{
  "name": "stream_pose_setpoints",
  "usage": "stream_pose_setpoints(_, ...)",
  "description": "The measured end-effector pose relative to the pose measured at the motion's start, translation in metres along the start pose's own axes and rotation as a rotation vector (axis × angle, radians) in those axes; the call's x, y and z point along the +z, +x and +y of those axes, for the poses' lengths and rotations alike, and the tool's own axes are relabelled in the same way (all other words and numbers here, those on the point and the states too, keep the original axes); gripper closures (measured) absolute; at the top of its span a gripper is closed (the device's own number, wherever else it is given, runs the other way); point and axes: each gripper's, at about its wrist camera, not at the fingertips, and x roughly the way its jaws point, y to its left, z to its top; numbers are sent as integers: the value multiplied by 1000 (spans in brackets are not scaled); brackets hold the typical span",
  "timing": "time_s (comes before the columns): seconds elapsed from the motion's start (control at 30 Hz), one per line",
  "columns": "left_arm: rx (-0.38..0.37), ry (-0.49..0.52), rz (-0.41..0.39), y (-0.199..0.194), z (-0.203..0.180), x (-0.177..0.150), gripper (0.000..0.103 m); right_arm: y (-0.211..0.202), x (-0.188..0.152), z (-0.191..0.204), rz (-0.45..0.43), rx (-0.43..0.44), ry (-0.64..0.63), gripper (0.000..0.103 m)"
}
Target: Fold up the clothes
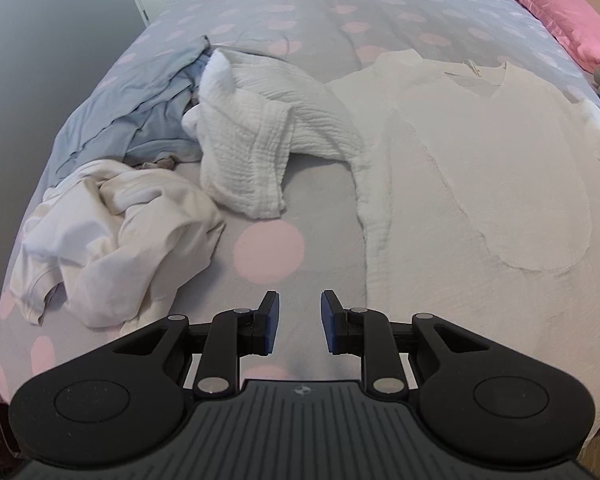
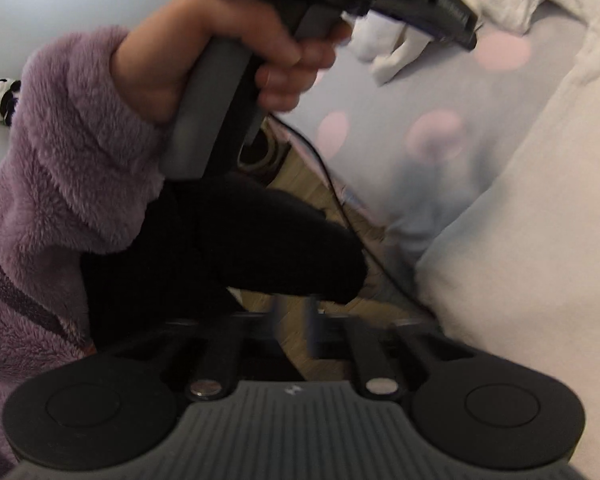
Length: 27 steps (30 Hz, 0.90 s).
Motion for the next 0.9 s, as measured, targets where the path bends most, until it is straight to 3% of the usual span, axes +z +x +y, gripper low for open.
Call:
stream_pose_setpoints(0.03, 4, -4, 1, -1, 3, -3, 82, 2, -2, 2, -6, 12, 9, 19)
stream_pose_setpoints(0.1, 9, -17, -1, -3, 8, -9, 82, 4, -2, 4, -3, 30, 24, 27)
stream_pose_setpoints(0.27, 13, -51, -11, -10, 17, -17, 82, 7, -5, 3, -3, 43, 88, 31)
stream_pose_setpoints(0.33, 15, -56, -18, -12, 19, -18, 82, 9, -10, 6, 11, 29, 74, 101)
stream_pose_setpoints(0.37, 17, -58, -20, -14, 19, -19, 82, 11, -13, 8, 18, 22, 66, 103)
stream_pose_setpoints(0.43, 18, -59, -25, -16, 20, -21, 82, 11, -19, 16, 11, -1, 21, 103)
stream_pose_setpoints(0.47, 19, -59, -27, -17, 20, -21, 82, 10, -20, 18, 2, -1, 25, 97)
stream_pose_setpoints(0.53, 19, -59, -32, -18, 20, -23, 82, 7, -20, 18, -28, -20, 55, 49)
stream_pose_setpoints(0.57, 19, -59, -34, -19, 20, -23, 82, 2, -18, 12, -41, -13, 69, 41)
stream_pose_setpoints(0.6, 18, -59, -35, -19, 20, -23, 82, 2, -17, 12, -32, -9, 55, 100)
stream_pose_setpoints(0.67, 17, -61, -37, -19, 19, -23, 82, 6, -14, 10, -24, -48, 15, 103)
stream_pose_setpoints(0.73, 13, -60, -36, -18, 19, -22, 82, 4, -16, 7, -38, -67, 32, 97)
stream_pose_setpoints(0.77, 13, -58, -36, -17, 18, -22, 82, 1, -16, 2, -41, -77, 54, 86)
stream_pose_setpoints(0.8, 14, -58, -36, -16, 18, -22, 82, -2, -16, -2, -44, -87, 76, 63)
stream_pose_setpoints(0.83, 14, -57, -38, -14, 17, -20, 82, -7, -17, -7, -60, -91, 93, 57)
stream_pose_setpoints(0.9, 15, -55, -42, -10, 17, -18, 81, -18, -17, -13, -81, -127, 106, 58)
